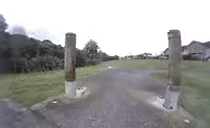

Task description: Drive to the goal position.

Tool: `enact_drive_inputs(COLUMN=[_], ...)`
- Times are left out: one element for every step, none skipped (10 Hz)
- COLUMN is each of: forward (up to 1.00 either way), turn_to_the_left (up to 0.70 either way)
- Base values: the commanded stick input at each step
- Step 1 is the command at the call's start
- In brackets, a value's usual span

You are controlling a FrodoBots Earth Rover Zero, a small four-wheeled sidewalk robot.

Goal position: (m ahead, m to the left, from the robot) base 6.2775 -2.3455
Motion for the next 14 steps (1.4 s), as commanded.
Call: enact_drive_inputs(forward=[0.38, 0.7, 0.7, 0.7, 0.7, 0.7, 0.7, 0.7, 0.7, 0.7, 0.7, 0.7, 0.7, 0.7], turn_to_the_left=[0.02, 0.0, 0.0, 0.0, 0.1, 0.15, 0.07, 0.0, 0.0, 0.0, 0.0, 0.35, 0.0, 0.0])
